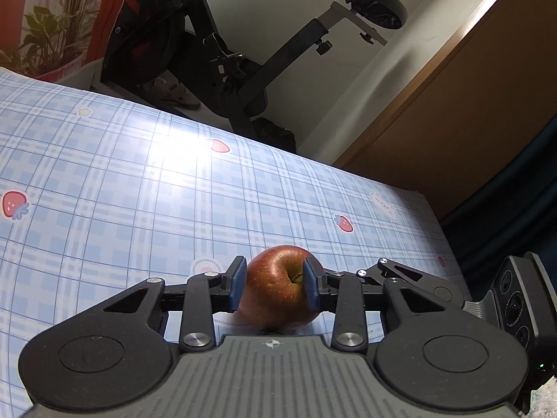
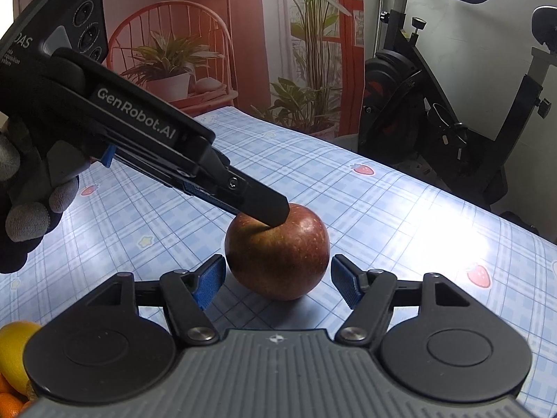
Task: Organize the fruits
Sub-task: 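Carry the red apple onto the fruit pile and open the left gripper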
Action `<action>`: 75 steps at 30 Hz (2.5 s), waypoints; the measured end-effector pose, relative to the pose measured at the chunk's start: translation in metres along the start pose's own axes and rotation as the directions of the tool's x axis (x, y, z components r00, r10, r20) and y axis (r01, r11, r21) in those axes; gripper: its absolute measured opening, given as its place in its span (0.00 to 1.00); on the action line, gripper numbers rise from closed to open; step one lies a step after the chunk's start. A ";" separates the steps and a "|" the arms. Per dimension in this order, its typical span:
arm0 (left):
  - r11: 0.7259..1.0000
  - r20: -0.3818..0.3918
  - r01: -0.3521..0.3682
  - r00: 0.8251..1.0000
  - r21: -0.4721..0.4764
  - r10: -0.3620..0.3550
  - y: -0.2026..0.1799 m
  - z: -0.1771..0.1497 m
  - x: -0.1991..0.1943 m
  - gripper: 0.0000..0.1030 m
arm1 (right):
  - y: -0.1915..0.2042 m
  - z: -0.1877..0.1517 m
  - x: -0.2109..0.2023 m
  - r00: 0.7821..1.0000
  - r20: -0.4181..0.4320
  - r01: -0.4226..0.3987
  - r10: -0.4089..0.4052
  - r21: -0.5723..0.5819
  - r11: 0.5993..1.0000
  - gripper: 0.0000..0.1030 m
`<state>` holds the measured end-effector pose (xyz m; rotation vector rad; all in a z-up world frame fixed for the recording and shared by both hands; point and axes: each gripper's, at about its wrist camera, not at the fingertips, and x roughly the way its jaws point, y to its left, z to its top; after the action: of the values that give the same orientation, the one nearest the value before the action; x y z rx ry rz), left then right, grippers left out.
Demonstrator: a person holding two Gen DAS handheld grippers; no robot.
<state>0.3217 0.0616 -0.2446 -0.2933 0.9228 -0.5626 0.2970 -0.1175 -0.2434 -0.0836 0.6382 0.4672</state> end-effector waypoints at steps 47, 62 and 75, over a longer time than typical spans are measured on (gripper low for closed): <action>0.988 -0.082 -0.003 0.996 0.155 0.016 -0.079 -0.138 -0.138 0.36 | 0.124 -0.066 -0.146 0.999 -0.041 0.023 -0.020 0.096 0.995 0.64; 0.984 -0.037 -0.036 0.998 0.176 0.043 -0.085 -0.145 -0.147 0.42 | 0.119 -0.071 -0.148 0.999 -0.034 0.014 -0.010 0.130 0.991 0.66; 0.960 0.130 -0.162 0.982 0.227 0.135 -0.099 -0.151 -0.185 0.60 | 0.119 -0.075 -0.169 0.998 -0.005 0.069 -0.069 0.160 0.985 0.72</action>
<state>0.0783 0.0865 -0.1627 -0.0392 0.7519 -0.5061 0.0837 -0.0939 -0.1959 0.0468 0.6682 0.3480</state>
